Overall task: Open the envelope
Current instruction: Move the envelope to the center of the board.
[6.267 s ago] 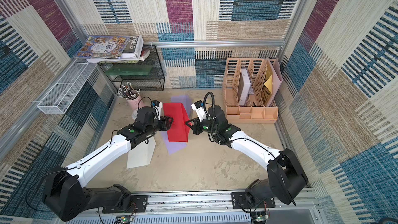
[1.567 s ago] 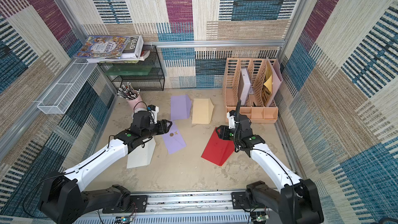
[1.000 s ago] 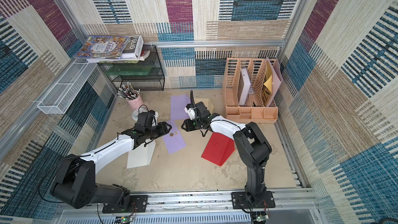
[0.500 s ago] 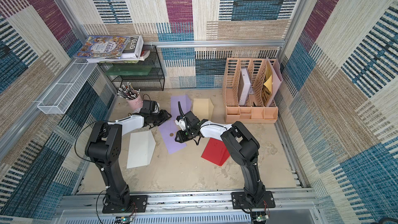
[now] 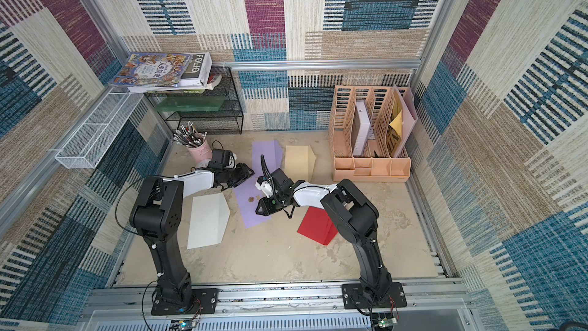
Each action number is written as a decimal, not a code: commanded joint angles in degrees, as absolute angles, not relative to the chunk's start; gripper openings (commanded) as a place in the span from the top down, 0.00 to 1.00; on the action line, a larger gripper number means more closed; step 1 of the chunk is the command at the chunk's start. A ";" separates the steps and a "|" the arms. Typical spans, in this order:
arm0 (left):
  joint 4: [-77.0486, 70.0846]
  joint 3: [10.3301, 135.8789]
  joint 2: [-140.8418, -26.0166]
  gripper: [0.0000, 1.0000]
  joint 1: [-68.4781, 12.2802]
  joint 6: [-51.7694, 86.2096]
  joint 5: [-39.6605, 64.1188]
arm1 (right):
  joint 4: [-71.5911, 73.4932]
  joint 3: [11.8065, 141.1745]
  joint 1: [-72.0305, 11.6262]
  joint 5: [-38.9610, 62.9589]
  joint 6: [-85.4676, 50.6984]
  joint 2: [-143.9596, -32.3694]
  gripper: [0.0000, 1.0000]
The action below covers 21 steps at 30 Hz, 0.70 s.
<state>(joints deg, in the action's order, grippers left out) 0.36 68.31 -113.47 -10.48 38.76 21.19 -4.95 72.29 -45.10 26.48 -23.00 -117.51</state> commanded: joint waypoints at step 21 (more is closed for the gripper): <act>-5.63 60.09 -108.86 0.47 -13.37 42.18 25.06 | -9.71 53.44 -48.60 21.50 -25.72 -104.42 0.61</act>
<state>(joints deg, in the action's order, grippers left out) -4.91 60.10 -109.16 -12.69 41.87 24.16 -2.92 55.07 -48.18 24.49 -24.36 -104.79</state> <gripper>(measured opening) 0.532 0.391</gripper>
